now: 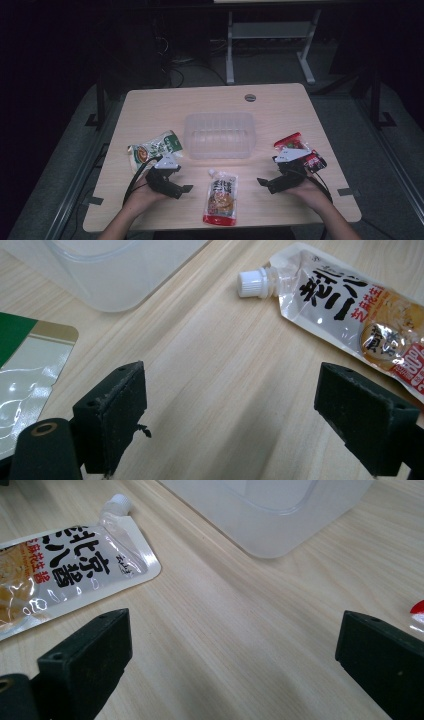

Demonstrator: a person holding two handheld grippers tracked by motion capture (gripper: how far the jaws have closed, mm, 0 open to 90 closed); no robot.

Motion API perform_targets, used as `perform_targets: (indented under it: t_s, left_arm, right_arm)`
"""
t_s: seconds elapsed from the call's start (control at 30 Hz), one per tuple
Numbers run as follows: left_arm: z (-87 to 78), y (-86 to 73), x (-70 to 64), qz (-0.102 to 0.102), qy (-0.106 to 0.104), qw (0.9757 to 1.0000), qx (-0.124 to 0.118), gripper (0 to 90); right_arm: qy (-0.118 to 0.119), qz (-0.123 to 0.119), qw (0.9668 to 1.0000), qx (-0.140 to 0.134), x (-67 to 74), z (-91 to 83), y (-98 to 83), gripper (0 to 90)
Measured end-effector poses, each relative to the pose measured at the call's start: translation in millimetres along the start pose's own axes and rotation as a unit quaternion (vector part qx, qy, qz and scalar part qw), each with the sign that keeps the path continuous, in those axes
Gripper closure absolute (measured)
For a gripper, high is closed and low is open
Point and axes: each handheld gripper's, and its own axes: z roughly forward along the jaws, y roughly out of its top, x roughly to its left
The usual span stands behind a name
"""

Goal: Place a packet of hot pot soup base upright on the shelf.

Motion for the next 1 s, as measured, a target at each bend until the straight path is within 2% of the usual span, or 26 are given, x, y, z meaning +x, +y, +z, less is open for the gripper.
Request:
perform_targets:
  t_s: [0.13,0.23,0.27,0.33,0.43,0.47,0.6,0.73,0.83,0.93,1.0]
  left_arm:
    - [-0.3,0.6,-0.6,-0.008,-0.006,0.9999,-0.005,13.2]
    - [-0.2,0.7,-0.9,-0.013,-0.012,0.9998,-0.007,13.4]
    - [-0.4,1.1,-0.4,-0.011,-0.015,0.9998,-0.003,13.5]
    - [0.4,1.0,-0.7,-0.015,-0.018,0.9997,-0.006,13.5]
    - [0.4,1.0,-0.9,-0.015,-0.018,0.9997,-0.003,13.5]
    - [0.2,1.2,-1.1,-0.016,-0.017,0.9997,-0.004,13.5]
    - [-2.7,0.5,-2.2,-0.006,-0.017,0.9998,-0.005,13.5]
    - [-5.1,-1.7,-3.5,-0.001,-0.014,0.9999,-0.003,13.8]
    - [-7.2,-2.9,-4.1,0.002,-0.014,0.9999,-0.006,13.8]
    - [-9.4,-4.6,-4.4,0.002,-0.013,0.9999,-0.006,13.8]
    - [-9.5,-5.1,-4.1,0.0,-0.012,0.9999,-0.008,13.8]
  right_arm:
    - [-0.008,-0.005,1.0,0.002,0.3,-2.2,1.2,1.7]
    - [-0.015,-0.009,0.9999,-0.001,-1.5,-5.3,2.2,6.5]
    - [-0.017,-0.007,0.9998,-0.002,-2.4,-6.4,2.6,7.2]
    - [-0.022,-0.007,0.9997,-0.004,-5.3,-9.3,3.4,13.9]
    - [-0.026,0.005,0.9996,-0.004,-9.2,-11.6,5.1,15.4]
    - [-0.033,0.011,0.9994,-0.003,-14.1,-14.0,6.6,20.9]
    - [-0.038,0.035,0.9986,-0.004,-23.7,-18.3,8.8,27.8]
    - [-0.056,0.03,0.9979,0.0,-31.3,-21.9,13.7,40.8]
    - [-0.055,0.043,0.9976,-0.001,-37.8,-22.8,14.3,49.7]
    - [-0.061,0.041,0.9973,-0.004,-43.2,-24.1,18.5,60.6]
    - [-0.063,0.044,0.9971,-0.005,-45.3,-25.2,19.6,64.7]
